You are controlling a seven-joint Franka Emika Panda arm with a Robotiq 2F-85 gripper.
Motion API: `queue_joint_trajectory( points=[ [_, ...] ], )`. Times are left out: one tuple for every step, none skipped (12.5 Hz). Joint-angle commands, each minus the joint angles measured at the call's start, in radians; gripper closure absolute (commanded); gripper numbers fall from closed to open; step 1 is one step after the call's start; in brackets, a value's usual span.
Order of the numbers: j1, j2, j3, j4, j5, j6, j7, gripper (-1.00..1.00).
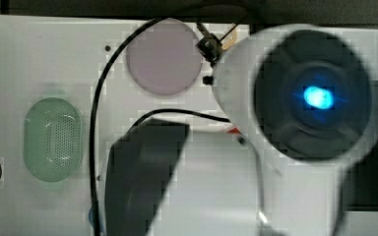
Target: Pick Ketchup from oven and place it on table.
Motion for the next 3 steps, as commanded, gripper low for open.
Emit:
queue_joint_trajectory(
  points=[
    [0.016, 0.068, 0.0, 0.049, 0.005, -0.192, 0.03, -1.0],
    [0.016, 0.067, 0.0, 0.076, 0.005, -0.275, 0.03, -1.0],
    [0.016, 0.067, 0.0, 0.094, 0.006, -0.336, 0.03, -1.0]
  ],
)
